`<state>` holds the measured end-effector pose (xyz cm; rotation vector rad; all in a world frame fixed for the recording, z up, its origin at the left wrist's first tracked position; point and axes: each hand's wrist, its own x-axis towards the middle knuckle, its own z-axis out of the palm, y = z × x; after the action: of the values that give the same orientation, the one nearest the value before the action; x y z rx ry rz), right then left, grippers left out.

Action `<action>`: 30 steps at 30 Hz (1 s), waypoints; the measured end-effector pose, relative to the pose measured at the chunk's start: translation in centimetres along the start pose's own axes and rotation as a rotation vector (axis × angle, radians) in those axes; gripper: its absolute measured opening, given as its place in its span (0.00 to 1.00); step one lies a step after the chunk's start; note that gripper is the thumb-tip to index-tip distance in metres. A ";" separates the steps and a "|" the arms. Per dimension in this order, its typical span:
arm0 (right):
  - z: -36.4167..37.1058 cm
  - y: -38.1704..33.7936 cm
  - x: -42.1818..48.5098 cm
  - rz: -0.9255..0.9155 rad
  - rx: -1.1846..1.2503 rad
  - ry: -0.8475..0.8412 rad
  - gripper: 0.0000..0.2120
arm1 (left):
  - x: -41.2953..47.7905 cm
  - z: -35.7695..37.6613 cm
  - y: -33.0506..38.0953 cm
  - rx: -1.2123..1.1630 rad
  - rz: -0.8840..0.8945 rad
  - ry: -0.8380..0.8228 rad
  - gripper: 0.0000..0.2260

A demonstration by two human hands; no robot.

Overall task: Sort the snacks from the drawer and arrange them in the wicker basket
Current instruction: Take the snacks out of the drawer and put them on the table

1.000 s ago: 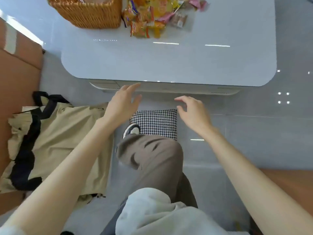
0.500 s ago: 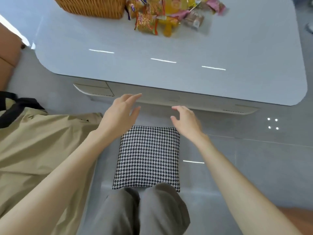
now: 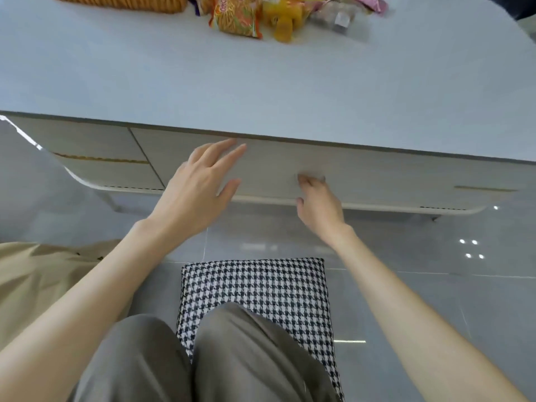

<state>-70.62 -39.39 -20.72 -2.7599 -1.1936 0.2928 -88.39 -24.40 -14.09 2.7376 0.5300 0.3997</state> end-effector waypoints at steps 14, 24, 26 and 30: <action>-3.4 0.2 -0.5 -0.184 -0.310 -0.126 0.20 | 0.7 0.2 0.5 0.134 -0.036 -0.041 0.26; -7.4 -0.5 -7.2 -0.364 0.174 0.304 0.10 | -0.2 -0.3 2.1 -0.008 -0.196 0.020 0.20; -8.0 -0.2 -7.2 -0.373 0.200 0.429 0.07 | -0.7 -0.4 2.7 -0.034 -0.226 0.046 0.18; -8.0 0.6 -7.0 -0.263 0.180 0.293 0.09 | -1.5 -0.4 3.3 -0.050 -0.310 0.043 0.13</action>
<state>-73.13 -45.20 -12.16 -2.3572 -1.3539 -0.0300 -88.83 -27.76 -12.90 2.5460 0.9265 0.3874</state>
